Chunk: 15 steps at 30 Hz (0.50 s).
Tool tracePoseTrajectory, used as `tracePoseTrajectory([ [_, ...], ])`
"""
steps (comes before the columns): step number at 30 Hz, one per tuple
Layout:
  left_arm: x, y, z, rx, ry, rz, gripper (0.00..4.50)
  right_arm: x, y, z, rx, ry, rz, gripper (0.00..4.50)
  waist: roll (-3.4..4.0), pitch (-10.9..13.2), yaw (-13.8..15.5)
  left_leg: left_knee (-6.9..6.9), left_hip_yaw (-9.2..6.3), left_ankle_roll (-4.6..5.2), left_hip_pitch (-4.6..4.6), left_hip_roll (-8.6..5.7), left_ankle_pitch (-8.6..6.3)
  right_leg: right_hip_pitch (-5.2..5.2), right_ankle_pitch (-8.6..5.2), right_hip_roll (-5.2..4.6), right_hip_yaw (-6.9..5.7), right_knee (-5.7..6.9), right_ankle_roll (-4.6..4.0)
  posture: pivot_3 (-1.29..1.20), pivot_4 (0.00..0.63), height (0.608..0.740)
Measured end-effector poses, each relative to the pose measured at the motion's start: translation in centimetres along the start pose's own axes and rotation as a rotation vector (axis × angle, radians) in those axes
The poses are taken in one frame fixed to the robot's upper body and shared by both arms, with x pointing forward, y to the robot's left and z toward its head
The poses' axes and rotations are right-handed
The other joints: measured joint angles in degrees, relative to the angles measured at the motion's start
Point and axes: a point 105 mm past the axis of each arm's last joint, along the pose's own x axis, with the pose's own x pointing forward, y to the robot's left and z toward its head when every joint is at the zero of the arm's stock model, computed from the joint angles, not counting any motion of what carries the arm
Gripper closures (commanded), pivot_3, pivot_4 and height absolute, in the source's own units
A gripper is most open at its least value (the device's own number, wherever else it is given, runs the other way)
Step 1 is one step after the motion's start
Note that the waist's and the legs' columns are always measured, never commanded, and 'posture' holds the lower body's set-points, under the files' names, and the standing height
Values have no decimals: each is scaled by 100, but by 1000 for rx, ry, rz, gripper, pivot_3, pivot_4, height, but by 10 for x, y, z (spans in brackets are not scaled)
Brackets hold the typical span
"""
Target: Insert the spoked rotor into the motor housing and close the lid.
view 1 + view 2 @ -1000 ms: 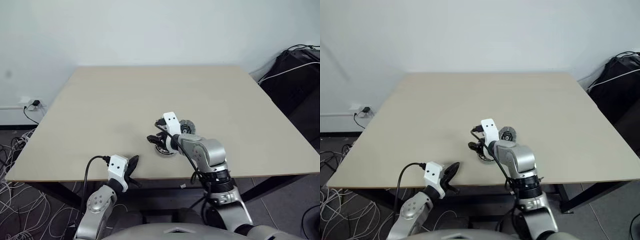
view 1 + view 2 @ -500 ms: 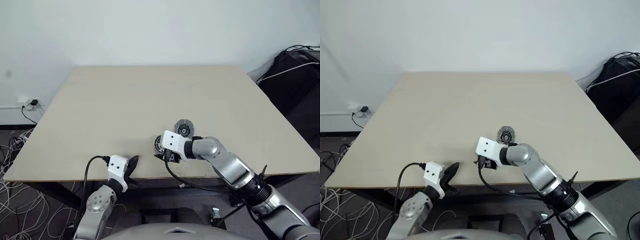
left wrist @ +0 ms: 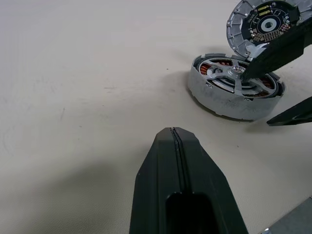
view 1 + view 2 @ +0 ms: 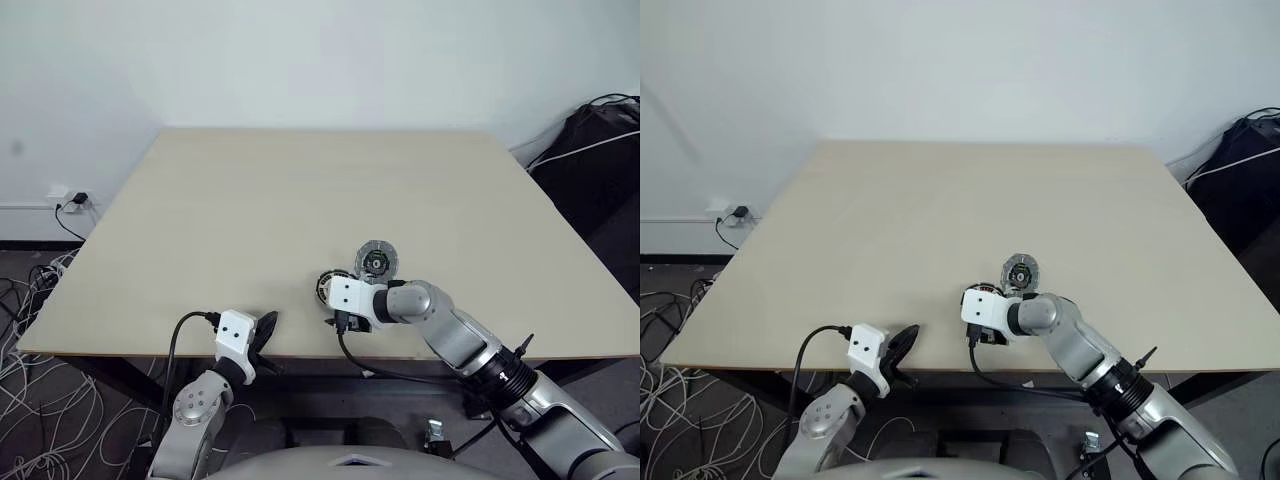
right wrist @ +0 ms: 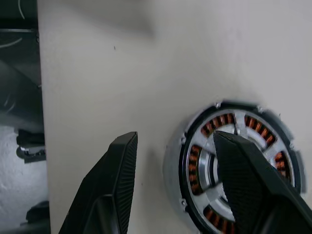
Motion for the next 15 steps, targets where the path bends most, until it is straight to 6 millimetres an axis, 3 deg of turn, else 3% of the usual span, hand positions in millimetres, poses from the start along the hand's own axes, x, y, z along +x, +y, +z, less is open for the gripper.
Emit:
tracePoseTrajectory([
  [10,0,1,0,-2,1,10,4500,-4,-3,-13,1,47,12,1847,0,0,9,0,0,3,0,0,-2,0,0,-1,0,0,0,0,0,740],
  [15,0,1,0,-3,0,10,4500,-5,-4,-14,0,51,7,3116,1,-1,10,0,0,5,0,0,-3,1,0,-2,0,0,0,0,0,740],
])
